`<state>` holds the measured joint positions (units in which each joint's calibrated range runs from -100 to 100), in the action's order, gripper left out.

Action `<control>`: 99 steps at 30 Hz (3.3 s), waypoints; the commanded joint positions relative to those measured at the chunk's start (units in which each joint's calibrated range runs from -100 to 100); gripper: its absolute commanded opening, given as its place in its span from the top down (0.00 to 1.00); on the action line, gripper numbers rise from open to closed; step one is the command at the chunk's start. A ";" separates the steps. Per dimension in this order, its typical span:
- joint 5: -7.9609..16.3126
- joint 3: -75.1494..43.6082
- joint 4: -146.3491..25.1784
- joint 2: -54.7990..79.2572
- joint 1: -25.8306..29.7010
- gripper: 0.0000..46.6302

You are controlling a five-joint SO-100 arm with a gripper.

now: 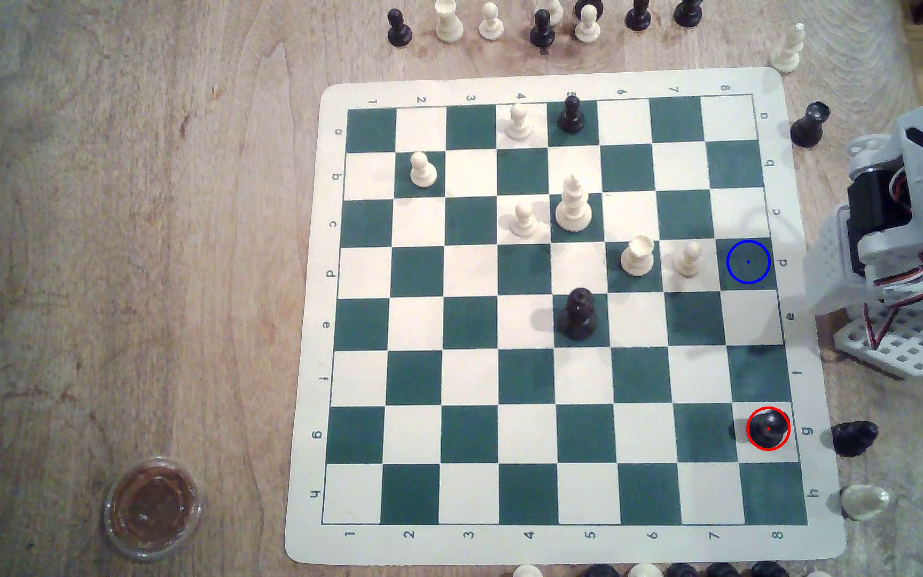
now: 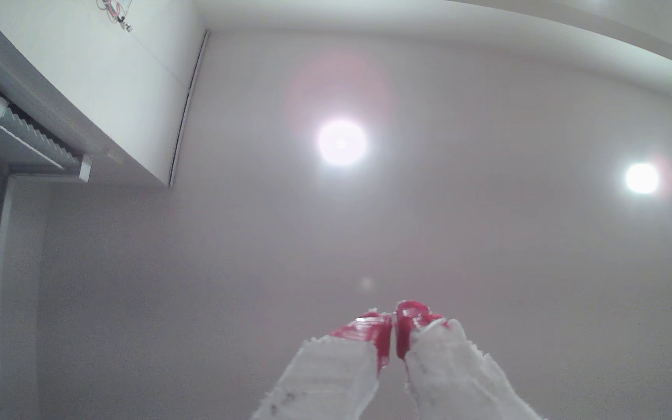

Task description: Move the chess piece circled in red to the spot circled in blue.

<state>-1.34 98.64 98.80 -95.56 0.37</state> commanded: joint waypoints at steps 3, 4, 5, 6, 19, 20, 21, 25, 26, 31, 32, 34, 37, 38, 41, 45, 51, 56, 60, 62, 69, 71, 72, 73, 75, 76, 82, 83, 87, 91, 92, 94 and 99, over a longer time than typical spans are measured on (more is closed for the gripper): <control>0.10 1.36 -0.03 -0.20 -0.49 1.00; 0.10 1.36 -2.08 -0.20 -0.80 1.00; 0.10 1.36 -4.87 -0.20 -0.80 1.00; 0.10 1.36 -8.22 -0.20 -0.80 1.00; 0.49 -18.59 -73.58 -0.20 -4.63 1.00; 0.49 -20.95 -78.74 -0.20 -4.87 1.00; 0.49 -23.30 -83.90 -0.20 -5.57 1.00; 0.54 -31.65 -106.18 -0.11 -9.25 1.00; 0.54 -33.82 -112.24 -0.11 -9.40 1.00; 0.54 -44.43 -145.82 -0.03 -9.32 0.94; 0.54 -46.24 -150.81 -0.03 -9.25 0.87; 0.54 -48.33 -156.71 -0.03 -9.09 0.68; -0.34 -50.23 -164.65 -0.11 -4.94 0.63; -0.68 -50.87 -167.11 -0.11 -3.77 0.65; -2.74 -52.23 -176.12 -0.20 2.64 0.65; -1.17 -52.68 -186.93 1.76 13.98 0.54; -0.68 -51.86 -198.40 7.44 23.60 0.53; -0.49 -46.24 -198.64 7.53 30.49 0.53; 0.49 -39.90 -195.20 9.31 33.62 0.56; 0.68 -36.00 -193.73 8.80 34.09 0.61; 3.27 -31.74 -189.71 10.33 38.39 0.64; 3.57 -31.37 -188.65 12.62 39.40 0.62; 3.57 -31.19 -188.40 13.30 39.56 0.61; 3.61 -30.92 -188.08 13.90 39.72 0.61; 3.66 -29.65 -186.03 15.17 40.11 0.60; 3.76 -29.02 -185.21 15.42 40.34 0.60; 3.81 -24.30 -180.95 17.63 41.05 0.62; 3.91 -24.21 -180.38 17.97 41.28 0.62; 4.64 -24.03 -178.17 20.26 42.53 0.65; 4.74 -22.94 -176.12 22.89 42.92 0.68; 4.74 -22.76 -175.95 23.23 43.00 0.67; 4.74 -22.40 -175.14 24.25 43.08 0.67; 4.74 -22.49 -172.51 27.39 42.61 0.70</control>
<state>3.49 77.14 -75.70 -70.42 43.29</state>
